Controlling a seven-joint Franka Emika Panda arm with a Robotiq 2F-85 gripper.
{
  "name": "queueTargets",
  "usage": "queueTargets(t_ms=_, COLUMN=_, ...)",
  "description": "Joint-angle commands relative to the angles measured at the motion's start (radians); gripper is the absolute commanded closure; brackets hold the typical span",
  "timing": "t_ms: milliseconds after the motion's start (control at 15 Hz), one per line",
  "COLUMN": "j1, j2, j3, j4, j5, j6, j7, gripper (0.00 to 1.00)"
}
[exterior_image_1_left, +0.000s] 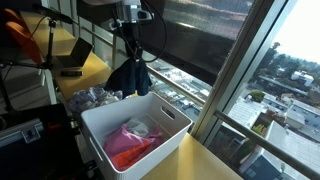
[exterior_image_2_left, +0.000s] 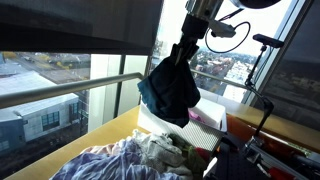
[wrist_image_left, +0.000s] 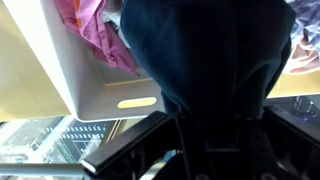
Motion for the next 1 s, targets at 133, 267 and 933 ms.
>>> queueTargets(t_ms=133, j1=-0.129, j2=-0.176, j3=-0.014, j4=0.076, j5=0.061, j6=-0.1, j7=-0.093, gripper=0.97)
queueTargets(t_ms=267, j1=-0.17, j2=-0.193, j3=-0.021, j4=0.087, j5=0.067, j6=-0.109, j7=-0.111, gripper=0.97)
queueTargets(t_ms=933, j1=-0.232, j2=-0.199, j3=-0.023, j4=-0.051, j5=0.068, j6=-0.075, j7=-0.11, gripper=0.56)
